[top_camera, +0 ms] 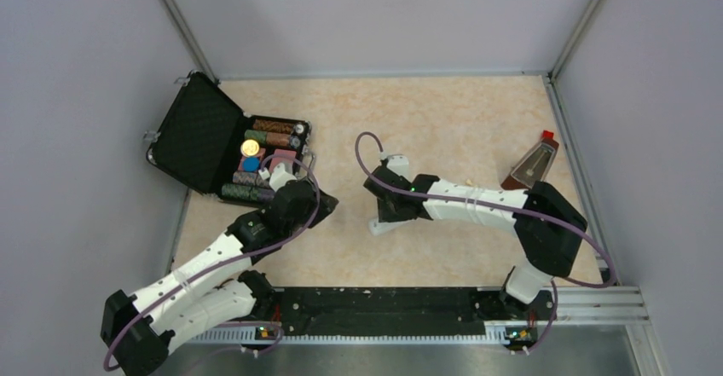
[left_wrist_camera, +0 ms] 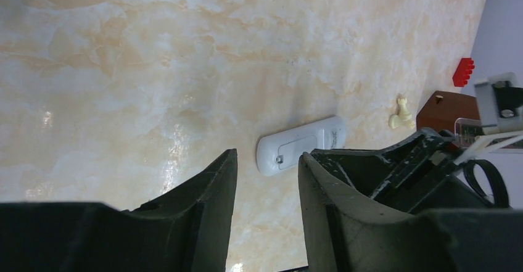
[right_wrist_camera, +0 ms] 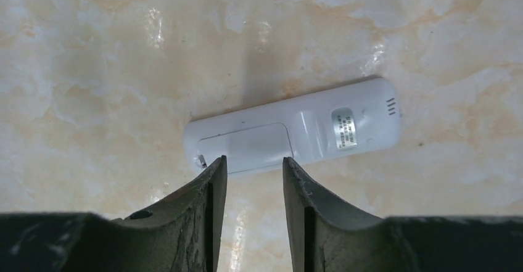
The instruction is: Load the batteries into the remote control
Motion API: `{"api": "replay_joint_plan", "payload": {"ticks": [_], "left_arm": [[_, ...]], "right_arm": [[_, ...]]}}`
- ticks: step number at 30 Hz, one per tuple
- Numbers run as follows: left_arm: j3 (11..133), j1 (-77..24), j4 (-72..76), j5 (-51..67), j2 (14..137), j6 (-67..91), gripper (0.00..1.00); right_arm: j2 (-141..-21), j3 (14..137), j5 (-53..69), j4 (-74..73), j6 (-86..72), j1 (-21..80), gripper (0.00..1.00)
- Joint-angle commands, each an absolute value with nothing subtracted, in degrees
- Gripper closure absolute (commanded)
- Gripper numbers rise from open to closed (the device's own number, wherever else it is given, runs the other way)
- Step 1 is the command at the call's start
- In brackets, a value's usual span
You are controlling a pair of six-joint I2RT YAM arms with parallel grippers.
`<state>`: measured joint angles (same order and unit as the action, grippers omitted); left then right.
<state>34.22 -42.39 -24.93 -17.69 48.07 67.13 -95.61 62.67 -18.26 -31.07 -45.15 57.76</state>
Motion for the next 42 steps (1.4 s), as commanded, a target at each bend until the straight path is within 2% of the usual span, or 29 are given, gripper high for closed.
{"api": "replay_joint_plan", "payload": {"ticks": [1,9,14,20,26,36,42], "left_arm": [[33.55,-42.14,-24.97,-18.74,46.57,66.77,0.54],[33.36,-42.1,-25.11,-18.43,46.67,66.62,0.54],[33.29,-42.1,-25.09,-18.5,46.6,66.71,0.54],[33.09,-42.15,-25.41,-18.97,46.27,66.8,0.54],[32.95,-42.1,-25.42,-19.17,46.3,66.7,0.54],[32.89,-41.93,-25.42,-19.43,46.12,66.14,0.53],[33.2,-41.84,-25.62,-19.3,45.98,65.45,0.54]], "right_arm": [[-90.2,60.97,-23.9,-33.73,-50.26,58.2,0.58],[-89.05,55.62,-20.87,-30.83,-54.22,57.42,0.38],[-89.5,54.41,-17.88,-27.39,-55.98,56.06,0.32],[-89.77,53.31,-15.64,-24.95,-58.01,55.56,0.31],[-93.45,53.7,-15.82,-25.43,-59.99,55.39,0.32],[-97.67,53.31,-17.84,-25.14,-55.75,55.37,0.47],[-96.5,50.06,-18.1,-18.29,-47.42,53.7,0.53]]}}
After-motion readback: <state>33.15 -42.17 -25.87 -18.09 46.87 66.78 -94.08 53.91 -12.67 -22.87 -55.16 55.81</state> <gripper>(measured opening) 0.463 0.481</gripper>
